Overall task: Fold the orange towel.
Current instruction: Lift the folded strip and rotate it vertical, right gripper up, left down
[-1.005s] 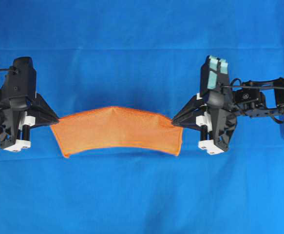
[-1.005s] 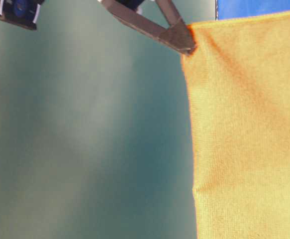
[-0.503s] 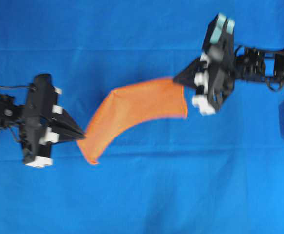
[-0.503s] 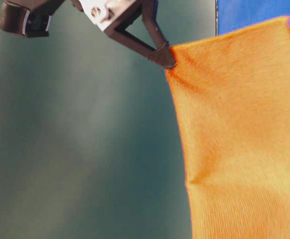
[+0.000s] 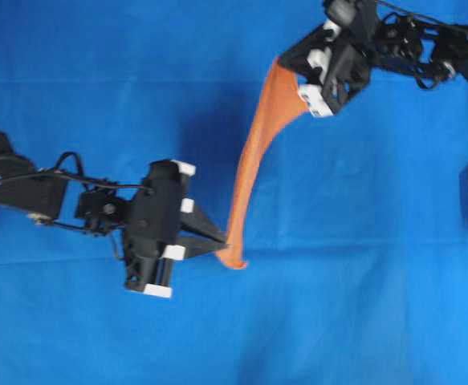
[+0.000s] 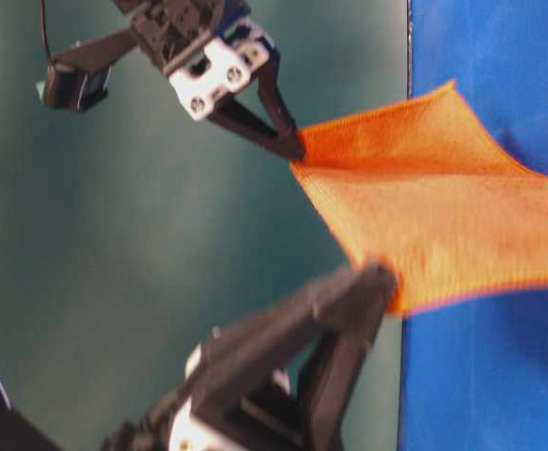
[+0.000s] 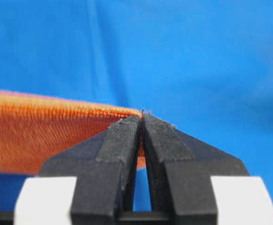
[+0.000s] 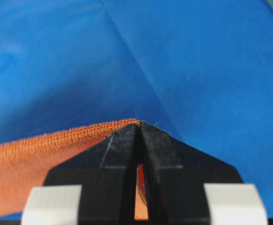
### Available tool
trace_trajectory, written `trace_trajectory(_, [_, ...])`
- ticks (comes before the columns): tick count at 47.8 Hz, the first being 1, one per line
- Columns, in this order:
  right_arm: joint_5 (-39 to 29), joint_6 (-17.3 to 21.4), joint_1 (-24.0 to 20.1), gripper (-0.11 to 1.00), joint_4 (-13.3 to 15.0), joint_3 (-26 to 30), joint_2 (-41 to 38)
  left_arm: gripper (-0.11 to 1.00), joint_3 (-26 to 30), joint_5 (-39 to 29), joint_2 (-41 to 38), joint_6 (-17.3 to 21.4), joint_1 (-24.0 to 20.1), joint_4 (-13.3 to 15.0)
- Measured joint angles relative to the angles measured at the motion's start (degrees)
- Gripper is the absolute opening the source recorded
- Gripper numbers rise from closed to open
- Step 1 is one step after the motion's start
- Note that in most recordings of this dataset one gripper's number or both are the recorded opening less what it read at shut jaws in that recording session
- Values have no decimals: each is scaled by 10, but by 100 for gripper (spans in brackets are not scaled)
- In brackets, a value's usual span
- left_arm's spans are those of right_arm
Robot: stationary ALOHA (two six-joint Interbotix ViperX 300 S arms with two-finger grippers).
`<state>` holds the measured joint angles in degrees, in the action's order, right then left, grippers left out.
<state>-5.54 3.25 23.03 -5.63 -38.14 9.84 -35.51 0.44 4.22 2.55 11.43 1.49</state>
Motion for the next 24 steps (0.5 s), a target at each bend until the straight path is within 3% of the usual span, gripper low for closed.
trace_trajectory(13, [0, 0, 0, 2, 26, 46, -37, 2, 38, 7, -31, 44, -1, 0])
trace_trajectory(24, [-4, 0, 6, 2, 29, 18, -18, 2, 69, 47, -76, 55, -1, 0])
